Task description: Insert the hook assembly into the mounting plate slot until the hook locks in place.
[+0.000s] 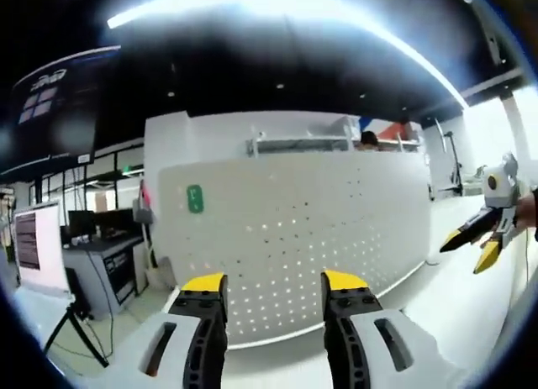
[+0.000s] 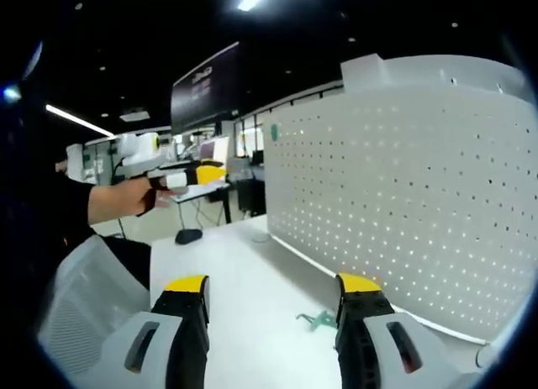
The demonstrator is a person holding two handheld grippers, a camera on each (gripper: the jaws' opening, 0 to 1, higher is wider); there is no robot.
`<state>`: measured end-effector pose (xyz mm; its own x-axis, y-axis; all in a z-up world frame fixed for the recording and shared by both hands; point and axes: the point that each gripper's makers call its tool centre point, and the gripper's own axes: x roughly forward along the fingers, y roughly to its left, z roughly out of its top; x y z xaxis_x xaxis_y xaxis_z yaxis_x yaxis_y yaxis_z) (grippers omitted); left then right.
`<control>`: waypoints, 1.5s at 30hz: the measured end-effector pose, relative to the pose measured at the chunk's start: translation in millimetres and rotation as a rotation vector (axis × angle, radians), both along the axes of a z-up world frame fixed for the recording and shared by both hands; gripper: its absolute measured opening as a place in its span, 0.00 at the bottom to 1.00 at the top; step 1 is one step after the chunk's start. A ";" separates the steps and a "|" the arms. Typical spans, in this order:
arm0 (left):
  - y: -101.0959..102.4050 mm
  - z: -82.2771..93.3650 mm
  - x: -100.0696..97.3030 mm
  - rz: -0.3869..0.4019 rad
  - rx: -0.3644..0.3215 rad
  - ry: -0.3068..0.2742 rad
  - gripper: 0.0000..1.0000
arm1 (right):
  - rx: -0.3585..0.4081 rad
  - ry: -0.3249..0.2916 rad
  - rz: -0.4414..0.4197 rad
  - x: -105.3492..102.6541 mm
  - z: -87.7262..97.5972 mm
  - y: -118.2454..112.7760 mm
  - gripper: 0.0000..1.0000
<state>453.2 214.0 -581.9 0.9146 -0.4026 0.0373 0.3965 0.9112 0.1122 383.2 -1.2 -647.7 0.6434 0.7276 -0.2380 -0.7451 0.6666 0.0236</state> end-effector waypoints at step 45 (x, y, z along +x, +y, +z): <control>-43.1 -49.4 -36.2 -0.117 0.019 0.065 0.42 | -0.175 0.209 -0.201 65.4 -135.4 6.7 0.29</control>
<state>417.0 170.8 -631.3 0.8614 -0.5071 -0.0295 0.5073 0.8560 0.1000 448.7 5.4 -783.2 0.6938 0.5280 -0.4899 -0.5897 0.8069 0.0344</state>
